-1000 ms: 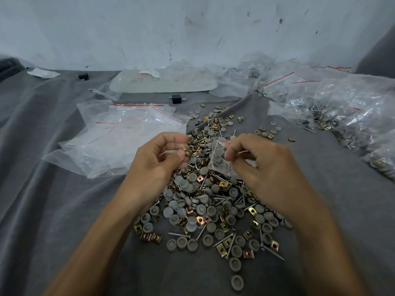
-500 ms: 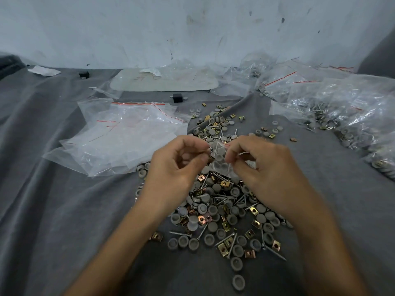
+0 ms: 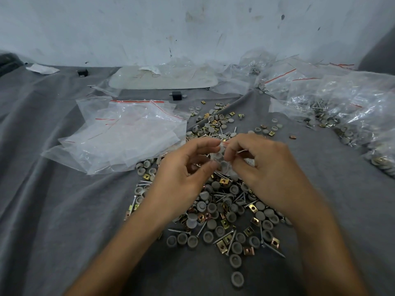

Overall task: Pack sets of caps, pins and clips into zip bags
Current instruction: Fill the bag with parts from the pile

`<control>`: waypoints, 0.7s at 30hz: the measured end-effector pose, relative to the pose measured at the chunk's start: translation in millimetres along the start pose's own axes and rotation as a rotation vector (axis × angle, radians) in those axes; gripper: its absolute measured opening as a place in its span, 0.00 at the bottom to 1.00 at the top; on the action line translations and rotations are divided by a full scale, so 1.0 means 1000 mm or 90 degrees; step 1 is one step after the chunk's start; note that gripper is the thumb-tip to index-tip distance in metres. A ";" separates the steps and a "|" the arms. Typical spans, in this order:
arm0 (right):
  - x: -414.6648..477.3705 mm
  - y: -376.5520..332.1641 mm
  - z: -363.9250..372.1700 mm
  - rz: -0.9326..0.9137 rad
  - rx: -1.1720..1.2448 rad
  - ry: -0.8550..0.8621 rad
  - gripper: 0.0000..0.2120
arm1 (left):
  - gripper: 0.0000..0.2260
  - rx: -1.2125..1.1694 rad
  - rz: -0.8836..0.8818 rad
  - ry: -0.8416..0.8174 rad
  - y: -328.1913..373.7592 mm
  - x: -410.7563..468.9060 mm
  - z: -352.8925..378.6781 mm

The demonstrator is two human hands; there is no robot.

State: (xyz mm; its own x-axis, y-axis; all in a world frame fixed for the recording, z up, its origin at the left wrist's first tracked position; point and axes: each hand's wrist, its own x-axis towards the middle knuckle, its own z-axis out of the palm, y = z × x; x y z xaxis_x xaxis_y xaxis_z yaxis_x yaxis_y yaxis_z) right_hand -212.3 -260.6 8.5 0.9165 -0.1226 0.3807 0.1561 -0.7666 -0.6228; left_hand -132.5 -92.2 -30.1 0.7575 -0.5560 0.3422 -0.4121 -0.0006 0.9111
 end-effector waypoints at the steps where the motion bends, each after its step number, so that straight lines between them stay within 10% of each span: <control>1: 0.000 0.000 0.000 0.001 0.002 -0.001 0.11 | 0.16 -0.032 0.000 -0.004 0.001 0.000 0.001; 7: 0.000 0.006 -0.004 0.027 0.047 0.085 0.11 | 0.07 0.135 0.029 0.132 -0.003 -0.002 -0.001; 12: 0.001 0.009 -0.005 0.026 0.054 0.133 0.10 | 0.08 0.502 0.105 -0.029 -0.008 -0.010 0.013; 21: 0.000 0.010 -0.005 0.010 0.060 0.095 0.11 | 0.08 0.521 0.075 0.036 -0.013 -0.010 0.024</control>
State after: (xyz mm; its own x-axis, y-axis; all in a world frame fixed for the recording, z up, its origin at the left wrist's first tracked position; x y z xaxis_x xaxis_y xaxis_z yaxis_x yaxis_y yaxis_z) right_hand -212.3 -271.3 5.7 0.8554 -0.2320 0.4631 0.1820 -0.7024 -0.6881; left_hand -146.6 -106.6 -50.5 0.7014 -0.5481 0.4555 -0.7123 -0.5618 0.4208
